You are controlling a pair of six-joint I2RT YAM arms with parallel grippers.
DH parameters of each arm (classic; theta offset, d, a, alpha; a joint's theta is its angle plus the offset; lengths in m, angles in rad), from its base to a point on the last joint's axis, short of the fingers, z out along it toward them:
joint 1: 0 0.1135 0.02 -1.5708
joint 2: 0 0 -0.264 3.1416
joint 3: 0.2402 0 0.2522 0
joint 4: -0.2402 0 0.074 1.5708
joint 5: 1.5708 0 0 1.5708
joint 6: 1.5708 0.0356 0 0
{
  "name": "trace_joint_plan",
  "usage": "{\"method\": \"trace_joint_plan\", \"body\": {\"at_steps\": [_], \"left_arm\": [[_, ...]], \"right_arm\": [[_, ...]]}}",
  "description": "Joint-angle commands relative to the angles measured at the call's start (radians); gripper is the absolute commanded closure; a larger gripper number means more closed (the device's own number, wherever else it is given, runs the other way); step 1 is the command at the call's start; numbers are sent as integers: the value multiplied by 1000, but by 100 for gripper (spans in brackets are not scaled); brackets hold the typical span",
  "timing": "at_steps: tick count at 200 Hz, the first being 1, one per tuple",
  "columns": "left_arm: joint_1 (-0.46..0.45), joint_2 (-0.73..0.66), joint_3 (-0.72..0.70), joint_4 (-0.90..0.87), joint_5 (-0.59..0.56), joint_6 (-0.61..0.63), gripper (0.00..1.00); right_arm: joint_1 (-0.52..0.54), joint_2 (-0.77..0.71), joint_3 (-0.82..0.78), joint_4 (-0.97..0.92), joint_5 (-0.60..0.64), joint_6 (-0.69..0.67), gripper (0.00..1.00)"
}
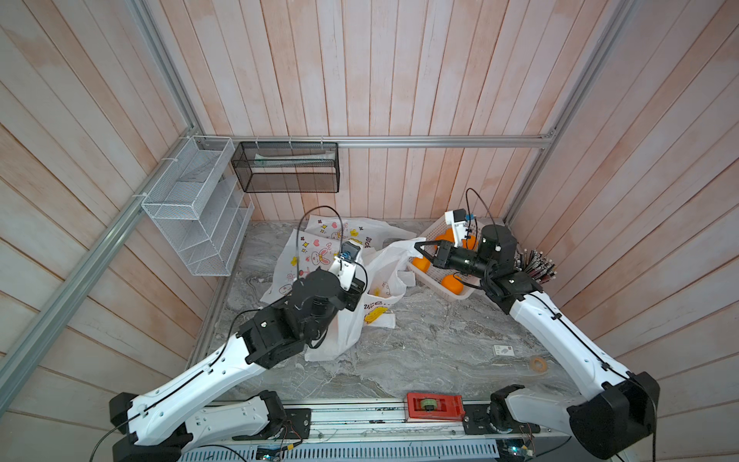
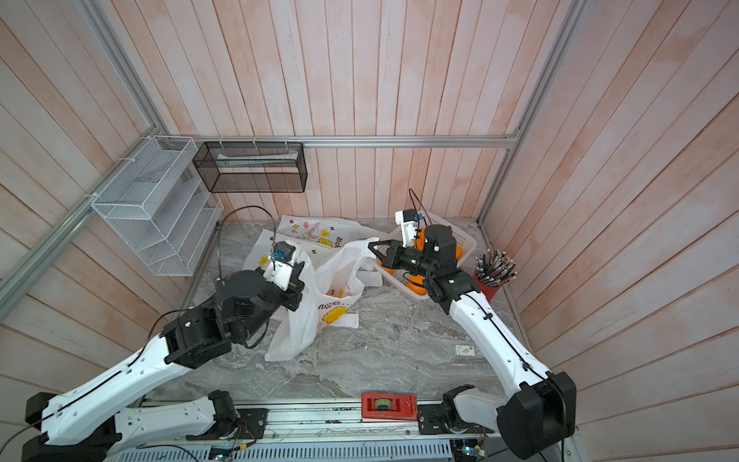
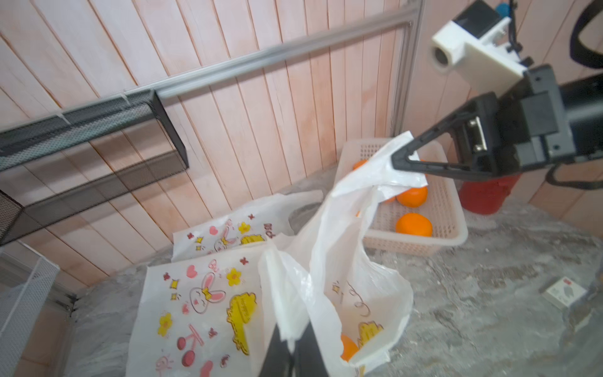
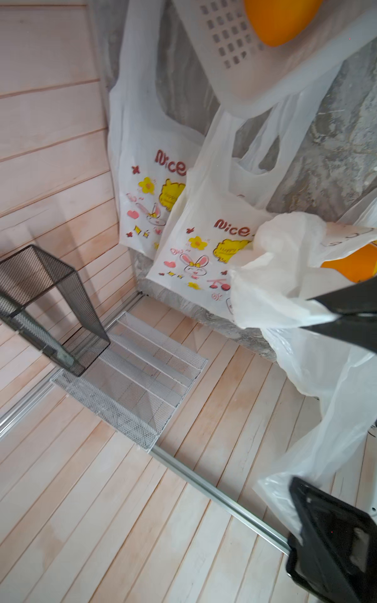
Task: Place the oranges into plastic bags & tie knots
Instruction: Adjust the plastic bag at the center of the board.
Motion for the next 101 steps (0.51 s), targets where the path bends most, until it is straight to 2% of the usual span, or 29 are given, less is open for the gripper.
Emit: {"method": "trace_joint_plan", "body": {"at_steps": [1, 48, 70, 101], "left_arm": [[103, 8, 91, 14, 159, 97, 100], [245, 60, 270, 36, 354, 115, 100], [263, 94, 334, 39, 428, 112, 100], [283, 123, 345, 58, 506, 73, 100]], "right_arm": [[4, -12, 106, -55, 54, -24, 100], [5, -65, 259, -118, 169, -55, 100], [5, -105, 282, -141, 214, -70, 100], [5, -170, 266, -164, 292, -82, 100]]}}
